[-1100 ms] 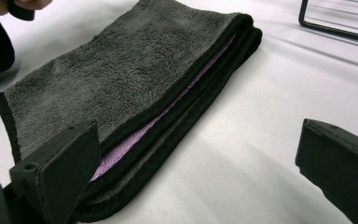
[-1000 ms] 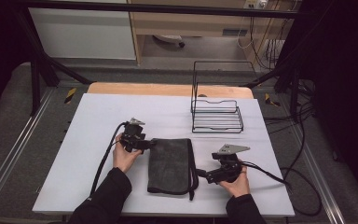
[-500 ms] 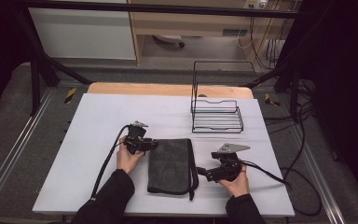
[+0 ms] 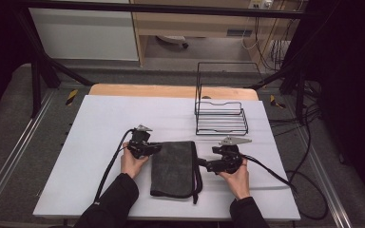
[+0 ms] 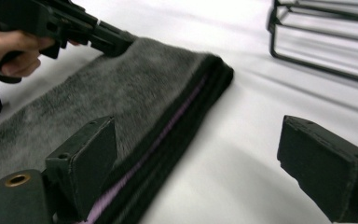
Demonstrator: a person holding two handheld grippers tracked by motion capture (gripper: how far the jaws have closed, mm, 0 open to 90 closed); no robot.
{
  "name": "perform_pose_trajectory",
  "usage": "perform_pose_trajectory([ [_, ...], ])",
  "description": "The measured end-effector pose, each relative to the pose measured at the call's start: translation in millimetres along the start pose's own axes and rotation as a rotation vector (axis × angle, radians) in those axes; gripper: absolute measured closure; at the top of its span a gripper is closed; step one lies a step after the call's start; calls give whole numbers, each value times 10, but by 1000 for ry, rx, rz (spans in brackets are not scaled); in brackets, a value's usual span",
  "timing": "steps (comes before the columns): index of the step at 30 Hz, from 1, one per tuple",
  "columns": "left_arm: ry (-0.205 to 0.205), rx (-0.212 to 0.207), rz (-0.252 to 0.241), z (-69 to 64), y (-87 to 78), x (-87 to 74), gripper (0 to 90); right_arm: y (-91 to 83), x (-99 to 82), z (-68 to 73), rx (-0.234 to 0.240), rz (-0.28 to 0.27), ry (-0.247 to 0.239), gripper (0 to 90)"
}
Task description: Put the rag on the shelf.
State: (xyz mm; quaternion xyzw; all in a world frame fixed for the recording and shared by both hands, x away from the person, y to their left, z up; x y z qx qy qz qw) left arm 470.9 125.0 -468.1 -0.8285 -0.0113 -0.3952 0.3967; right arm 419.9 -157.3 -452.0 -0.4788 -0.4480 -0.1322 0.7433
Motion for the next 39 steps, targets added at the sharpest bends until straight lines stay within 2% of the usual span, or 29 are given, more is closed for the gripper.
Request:
perform_pose_trajectory([
  [3,4,-4,0,5,1,-1,760,99,70,35,-13,11,-7,144],
  [9,12,-8,2,9,0,-3,763,314,206,56,-23,19,42,189],
  [11,16,-5,0,3,2,-5,764,397,230,66,-24,32,36,205],
  [15,18,-7,-1,7,1,-7,765,560,269,81,-47,49,42,291],
  [21,22,-3,-2,0,2,-11,765,676,284,89,-52,63,46,376],
  [24,23,-3,-2,0,2,-11,765,722,263,66,-64,81,45,421],
  [30,26,-3,-2,-1,3,-11,765,742,249,63,-56,91,39,477],
  [39,29,-4,-2,-1,3,-11,765,740,264,62,-3,144,101,626],
])
Point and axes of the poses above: each handheld gripper's, and its own axes: y roughly forward along the jaws, x roughly out of its top, z roughly to its left, the point moved 3 cm from there along y, roughly forward along the jaws, and after that the axes turned 12 degrees about -x, right-handed, at the moved point
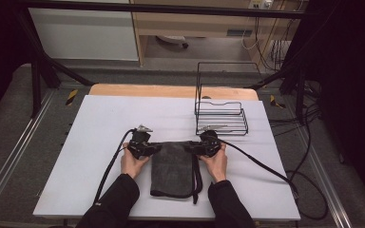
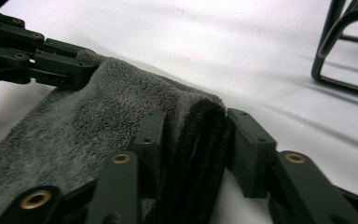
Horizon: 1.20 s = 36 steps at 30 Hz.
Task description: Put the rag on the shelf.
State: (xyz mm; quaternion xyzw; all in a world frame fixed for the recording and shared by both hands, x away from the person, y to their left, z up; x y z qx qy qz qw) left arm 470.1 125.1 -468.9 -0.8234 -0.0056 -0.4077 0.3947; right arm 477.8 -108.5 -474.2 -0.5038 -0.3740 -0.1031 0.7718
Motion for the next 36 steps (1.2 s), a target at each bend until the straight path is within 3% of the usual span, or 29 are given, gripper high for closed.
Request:
perform_pose_trajectory([
  [6,-13,-16,-2,20,-6,3,769,8,25,-18,42,36,37,713],
  [19,-18,-50,-31,19,-103,32,798,-62,50,-13,55,29,29,773],
  [29,19,-94,-95,-93,-361,74,801,-267,95,71,77,-70,26,775],
  [36,56,-92,-121,-190,-471,76,802,-377,88,120,75,-127,-8,774],
])
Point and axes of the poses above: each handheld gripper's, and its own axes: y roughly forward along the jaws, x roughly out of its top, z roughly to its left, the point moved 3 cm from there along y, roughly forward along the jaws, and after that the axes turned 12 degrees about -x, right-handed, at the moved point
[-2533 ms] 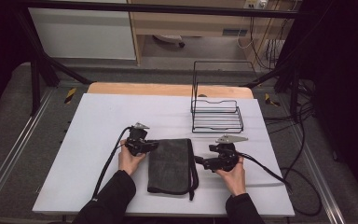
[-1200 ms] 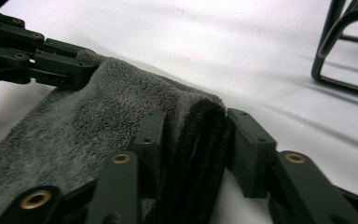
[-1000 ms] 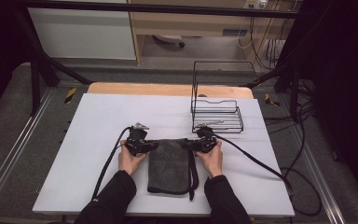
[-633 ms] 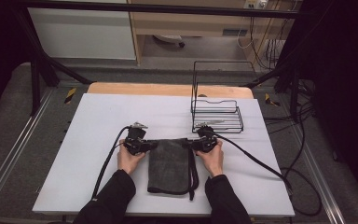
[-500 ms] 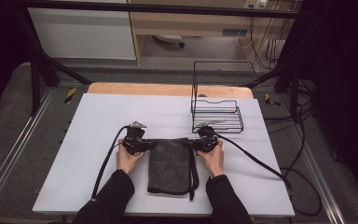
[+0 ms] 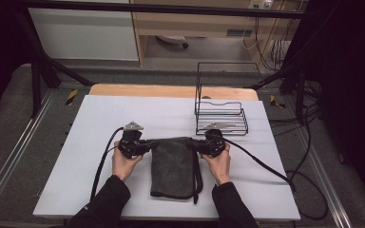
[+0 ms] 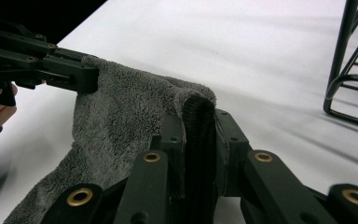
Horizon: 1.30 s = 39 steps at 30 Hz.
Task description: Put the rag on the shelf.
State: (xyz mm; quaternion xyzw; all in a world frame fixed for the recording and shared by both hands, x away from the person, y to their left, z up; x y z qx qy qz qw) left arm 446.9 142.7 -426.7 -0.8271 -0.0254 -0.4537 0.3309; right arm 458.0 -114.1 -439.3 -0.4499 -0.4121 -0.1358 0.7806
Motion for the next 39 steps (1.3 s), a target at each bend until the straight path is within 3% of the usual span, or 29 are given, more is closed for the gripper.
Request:
perform_pose_trajectory([
  [10,45,-6,-41,-125,-115,23,802,-183,17,87,15,-65,-15,774],
  [18,75,-18,-106,-251,-213,57,802,-362,52,142,24,-134,-27,774],
  [27,105,-28,-163,-401,-344,106,802,-569,132,277,-16,-203,-102,773],
  [39,152,-40,-237,-621,-470,173,802,-800,187,356,-28,-278,-125,774],
])
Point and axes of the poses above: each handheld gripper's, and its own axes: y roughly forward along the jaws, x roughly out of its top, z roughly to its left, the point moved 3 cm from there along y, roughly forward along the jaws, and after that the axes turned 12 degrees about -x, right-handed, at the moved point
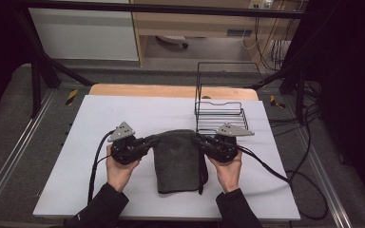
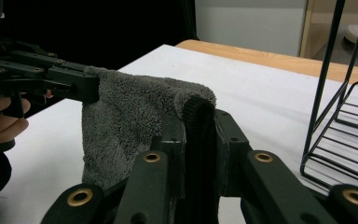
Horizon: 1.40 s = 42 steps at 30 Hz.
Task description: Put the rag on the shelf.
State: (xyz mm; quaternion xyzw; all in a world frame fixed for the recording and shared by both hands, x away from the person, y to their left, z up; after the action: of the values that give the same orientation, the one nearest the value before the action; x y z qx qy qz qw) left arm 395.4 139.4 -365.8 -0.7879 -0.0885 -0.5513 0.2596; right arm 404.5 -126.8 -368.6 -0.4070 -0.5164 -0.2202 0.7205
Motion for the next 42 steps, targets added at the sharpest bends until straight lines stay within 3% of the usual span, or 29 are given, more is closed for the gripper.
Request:
perform_pose_trajectory([
  [19,46,-11,-104,-202,-65,200,802,-302,220,52,-33,-117,-27,777],
  [23,68,-2,-120,-246,-50,238,803,-343,245,56,-47,-129,-32,778],
  [42,79,-30,-216,-370,77,535,804,-602,440,-16,-117,-246,-32,782],
])
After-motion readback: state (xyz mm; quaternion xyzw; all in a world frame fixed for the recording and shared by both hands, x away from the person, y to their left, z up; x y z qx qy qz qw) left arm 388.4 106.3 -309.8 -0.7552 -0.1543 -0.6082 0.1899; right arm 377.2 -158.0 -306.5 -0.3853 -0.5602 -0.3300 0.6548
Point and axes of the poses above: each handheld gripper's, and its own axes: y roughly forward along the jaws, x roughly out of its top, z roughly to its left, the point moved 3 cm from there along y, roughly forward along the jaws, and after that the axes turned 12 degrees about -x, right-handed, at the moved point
